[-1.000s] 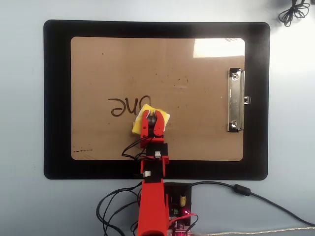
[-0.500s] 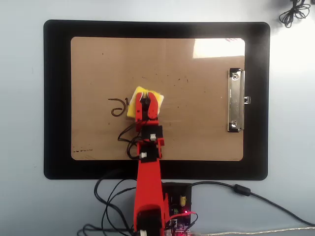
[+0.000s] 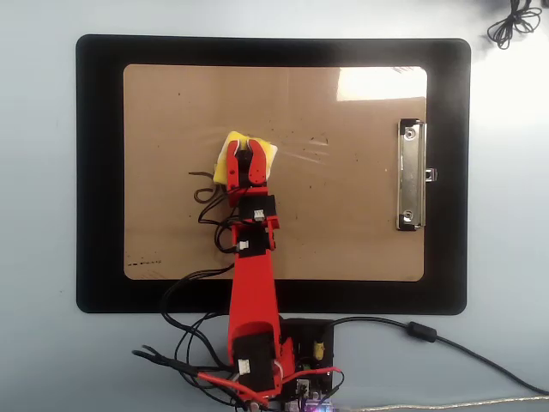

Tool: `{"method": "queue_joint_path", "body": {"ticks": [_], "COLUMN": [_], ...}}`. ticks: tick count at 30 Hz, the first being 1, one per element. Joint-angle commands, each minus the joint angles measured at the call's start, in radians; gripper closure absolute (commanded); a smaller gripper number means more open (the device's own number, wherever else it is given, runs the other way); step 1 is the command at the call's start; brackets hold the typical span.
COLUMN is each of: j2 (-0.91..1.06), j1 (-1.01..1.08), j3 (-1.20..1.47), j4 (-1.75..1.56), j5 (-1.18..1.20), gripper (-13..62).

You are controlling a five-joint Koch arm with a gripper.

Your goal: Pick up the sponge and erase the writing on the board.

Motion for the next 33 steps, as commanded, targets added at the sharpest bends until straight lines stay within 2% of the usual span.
{"method": "queue_joint_path", "body": {"ticks": [1, 3, 7, 9, 12, 19, 21, 23, 27, 30, 33], "j2": [0.034, 0.166, 0.578, 0.687, 0.658, 0.146, 0.121, 0.192, 0.514, 0.699, 0.650], "j1": [-0.023, -0.025, -0.034, -0.063, -0.120, -0.138, -0.138, -0.138, -0.137, -0.138, -0.163], "j3": [0.055, 0.196, 0.538, 0.578, 0.517, 0.069, 0.040, 0.112, 0.402, 0.500, 0.453], "j4": [-0.005, -0.006, 0.032, 0.089, 0.160, 0.167, 0.167, 0.175, 0.183, 0.232, 0.265], "j5": [-0.015, -0.015, -0.015, -0.017, -0.018, -0.025, -0.025, -0.025, -0.023, -0.020, -0.020], "gripper": [57.5, 57.5, 57.5, 57.5, 57.5, 57.5, 57.5, 57.5, 57.5, 57.5, 57.5]}}
